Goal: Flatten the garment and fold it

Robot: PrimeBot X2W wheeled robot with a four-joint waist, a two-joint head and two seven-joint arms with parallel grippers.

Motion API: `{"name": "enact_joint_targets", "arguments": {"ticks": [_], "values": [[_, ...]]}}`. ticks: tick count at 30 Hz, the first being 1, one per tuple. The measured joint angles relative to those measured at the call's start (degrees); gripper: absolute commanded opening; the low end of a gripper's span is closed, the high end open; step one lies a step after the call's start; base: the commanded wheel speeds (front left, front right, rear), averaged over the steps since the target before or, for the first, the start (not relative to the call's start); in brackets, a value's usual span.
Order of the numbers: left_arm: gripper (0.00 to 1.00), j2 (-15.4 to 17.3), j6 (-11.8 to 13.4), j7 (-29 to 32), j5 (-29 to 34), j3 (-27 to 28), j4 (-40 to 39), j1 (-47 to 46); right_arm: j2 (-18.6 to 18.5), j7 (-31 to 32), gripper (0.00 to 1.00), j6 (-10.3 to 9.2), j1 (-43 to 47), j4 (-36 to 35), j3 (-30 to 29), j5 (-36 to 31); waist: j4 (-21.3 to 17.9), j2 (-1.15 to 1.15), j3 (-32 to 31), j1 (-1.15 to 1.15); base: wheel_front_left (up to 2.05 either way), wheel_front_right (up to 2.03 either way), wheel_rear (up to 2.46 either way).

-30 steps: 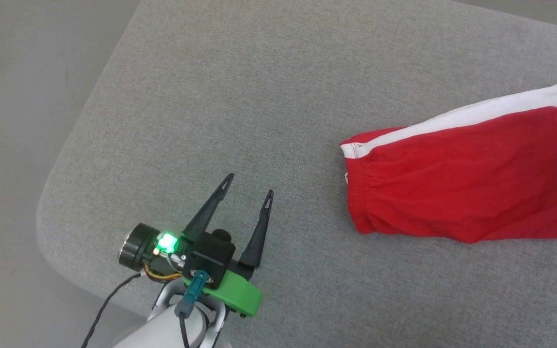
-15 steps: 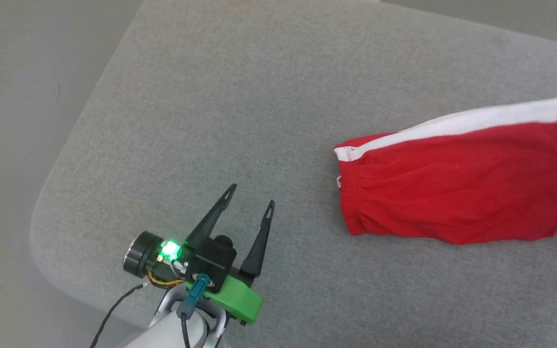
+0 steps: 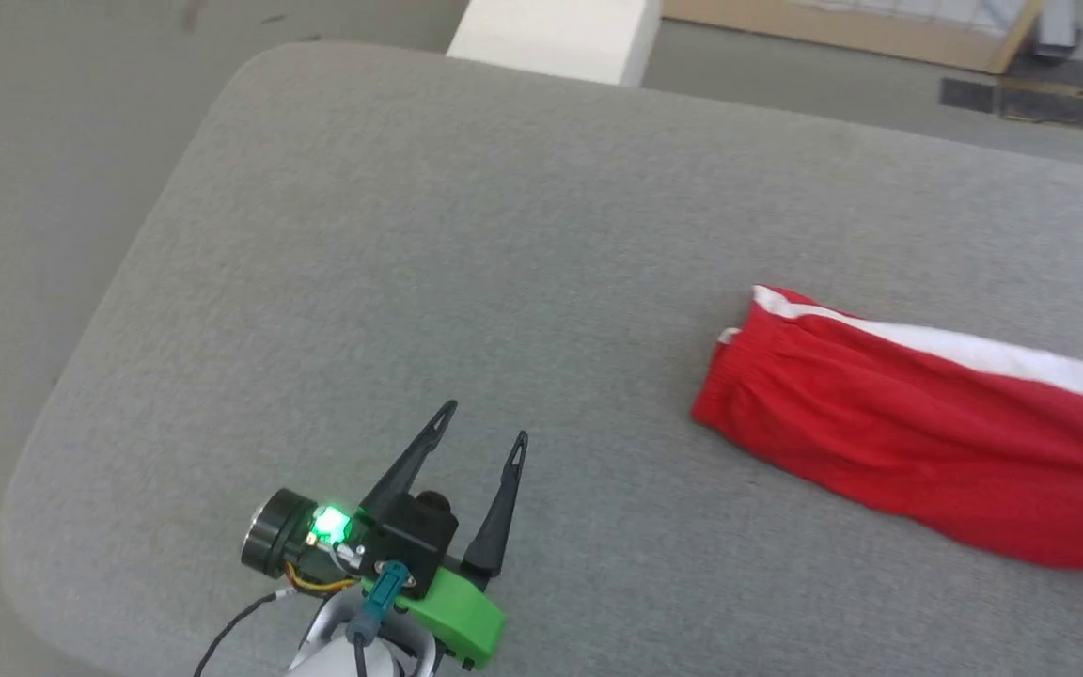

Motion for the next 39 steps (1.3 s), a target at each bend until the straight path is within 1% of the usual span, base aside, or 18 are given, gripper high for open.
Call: {"name": "enact_joint_targets", "arguments": {"ticks": [3,5,8,11,15,19,27,37,39], "values": [[1.00,0.3,0.0,0.1,-0.2,0.0,-0.2,0.3,3.0,0.4,0.00,0.00,3.2,-3.0,-5.0,-2.4,-1.5,0.00,-0.6,0.00,0.00,0.00,0.00],[1.00,0.4,0.0,0.2,-0.3,-0.1,-0.4,0.3,4.8,0.3,0.00,0.00,3.9,-4.8,-6.8,-3.8,-2.3,0.00,-0.7,0.00,0.00,0.00,0.00],[1.00,0.6,0.0,0.3,-0.3,-0.2,-0.8,0.3,7.4,0.3,0.00,0.00,4.0,-7.8,-8.1,-4.9,-3.2,0.00,-0.7,0.00,0.00,0.00,0.00],[1.00,0.8,-0.2,0.8,-0.6,-0.3,-0.8,0.3,9.8,1.1,0.00,0.00,3.8,-10.3,-8.2,-5.0,-3.6,0.00,-0.7,0.00,0.00,0.00,0.00],[1.00,1.2,-0.5,1.0,-1.0,-0.3,-0.7,0.4,12.1,2.6,0.00,0.00,2.7,-13.8,-7.6,-4.8,-3.7,0.00,-1.5,0.00,0.00,0.00,0.00],[1.00,1.3,-0.4,1.3,-1.0,-0.3,-0.8,0.5,13.2,4.2,0.00,0.00,1.7,-17.6,-6.8,-4.6,-3.3,0.00,-2.5,0.00,0.00,0.00,0.00],[1.00,1.2,0.4,1.3,-2.2,-0.2,-0.9,0.6,16.4,8.2,0.00,0.00,-1.2,-23.5,-3.2,-4.2,-1.1,0.00,-3.1,0.00,0.00,0.00,0.00],[1.00,0.6,0.8,1.2,-2.4,0.2,-0.6,0.8,22.8,11.4,0.00,0.00,-5.5,-25.5,3.3,-4.9,2.3,0.00,-2.0,0.00,0.00,0.00,0.00],[1.00,0.4,0.9,1.2,-2.4,0.3,-0.5,0.8,23.5,11.7,0.00,0.00,-6.0,-25.3,4.7,-5.4,2.8,0.00,-1.6,0.00,0.00,0.00,0.00]]}}
